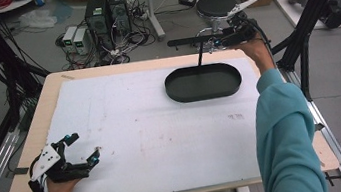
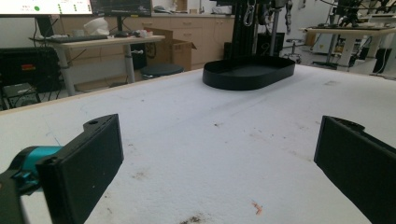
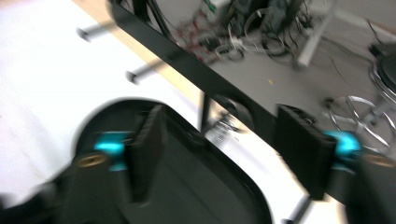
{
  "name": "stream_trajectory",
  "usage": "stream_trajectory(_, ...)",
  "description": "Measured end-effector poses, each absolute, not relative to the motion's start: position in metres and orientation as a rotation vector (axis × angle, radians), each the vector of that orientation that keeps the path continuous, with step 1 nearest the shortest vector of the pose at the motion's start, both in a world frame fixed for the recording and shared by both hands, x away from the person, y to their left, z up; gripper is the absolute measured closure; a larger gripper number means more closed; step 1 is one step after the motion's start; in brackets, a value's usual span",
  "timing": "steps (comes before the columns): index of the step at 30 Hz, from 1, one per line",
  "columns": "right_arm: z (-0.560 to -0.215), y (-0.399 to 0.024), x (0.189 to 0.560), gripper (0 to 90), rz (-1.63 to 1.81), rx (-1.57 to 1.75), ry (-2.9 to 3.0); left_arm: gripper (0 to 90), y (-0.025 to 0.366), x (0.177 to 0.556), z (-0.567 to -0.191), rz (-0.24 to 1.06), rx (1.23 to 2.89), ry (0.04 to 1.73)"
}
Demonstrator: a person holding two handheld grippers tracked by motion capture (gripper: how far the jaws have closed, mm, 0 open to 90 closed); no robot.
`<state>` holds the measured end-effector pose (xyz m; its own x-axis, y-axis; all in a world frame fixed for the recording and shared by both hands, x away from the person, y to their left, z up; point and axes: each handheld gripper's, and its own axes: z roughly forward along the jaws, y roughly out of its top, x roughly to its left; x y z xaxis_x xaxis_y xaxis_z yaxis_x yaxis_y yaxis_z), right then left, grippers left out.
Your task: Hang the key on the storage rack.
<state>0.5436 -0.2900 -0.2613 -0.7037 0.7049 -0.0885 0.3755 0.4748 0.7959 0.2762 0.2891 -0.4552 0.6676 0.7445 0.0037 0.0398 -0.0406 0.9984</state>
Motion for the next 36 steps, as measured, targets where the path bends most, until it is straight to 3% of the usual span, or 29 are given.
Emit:
stream_trajectory(2,-0.258,-0.286,0.535,11.9,1.193,0.889,2.279,1.8,0.289,0.276,-0.455,0.642,1.517,0.682)
stream_trajectory(4,-0.254,-0.281,0.526,9.2,1.250,0.862,2.290,1.8,0.289,0.276,-0.455,0.642,1.518,0.685)
stream_trajectory(6,-0.248,-0.276,0.515,0.8,1.268,0.807,2.298,1.8,0.289,0.276,-0.455,0.642,1.518,0.684)
stream_trajectory(15,-0.249,-0.280,0.449,0.7,1.443,0.663,2.231,1.8,0.290,0.275,-0.456,0.645,1.505,0.679)
stream_trajectory(24,-0.322,-0.301,0.364,0.7,1.515,0.642,2.134,1.8,0.290,0.275,-0.456,0.646,1.506,0.679)
stream_trajectory(36,-0.421,-0.324,0.308,0.7,1.629,0.761,1.873,1.8,0.290,0.275,-0.456,0.648,1.505,0.683)
